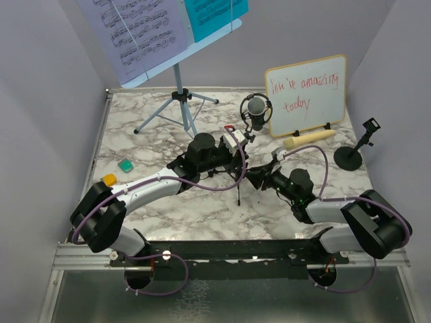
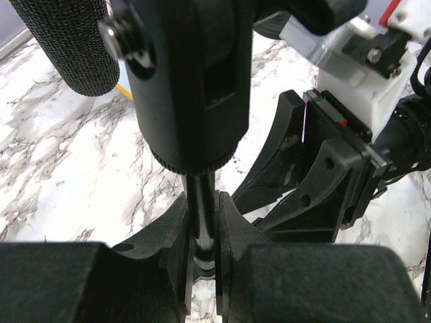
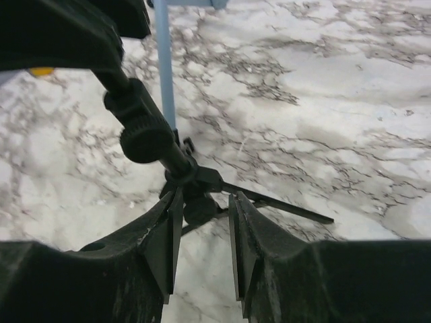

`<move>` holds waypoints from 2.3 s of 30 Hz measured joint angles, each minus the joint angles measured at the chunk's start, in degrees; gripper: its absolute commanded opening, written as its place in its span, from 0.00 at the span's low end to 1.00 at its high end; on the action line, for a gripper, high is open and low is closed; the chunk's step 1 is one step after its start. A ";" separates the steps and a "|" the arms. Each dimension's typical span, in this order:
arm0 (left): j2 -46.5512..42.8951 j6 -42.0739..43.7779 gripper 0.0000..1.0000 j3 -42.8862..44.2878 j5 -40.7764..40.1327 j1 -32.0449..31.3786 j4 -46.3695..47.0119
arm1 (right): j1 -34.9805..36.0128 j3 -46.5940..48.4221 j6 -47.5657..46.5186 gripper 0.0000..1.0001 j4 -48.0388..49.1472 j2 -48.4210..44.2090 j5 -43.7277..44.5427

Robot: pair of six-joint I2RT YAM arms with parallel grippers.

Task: Pack up the instrument practice props
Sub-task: Unscrew the knob on the microphone stand.

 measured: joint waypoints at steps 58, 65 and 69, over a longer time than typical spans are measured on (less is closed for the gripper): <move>0.00 0.98 0.00 0.00 -1.95 0.90 0.09 | -3.02 4.37 -5.29 0.17 3.28 0.09 -7.39; 0.00 0.98 0.00 0.00 -2.08 0.90 0.07 | -3.04 4.61 -21.44 0.11 2.71 0.20 -11.69; 0.00 0.98 0.00 0.00 -2.12 0.94 0.07 | -2.93 4.61 -31.41 0.09 2.32 0.46 -13.55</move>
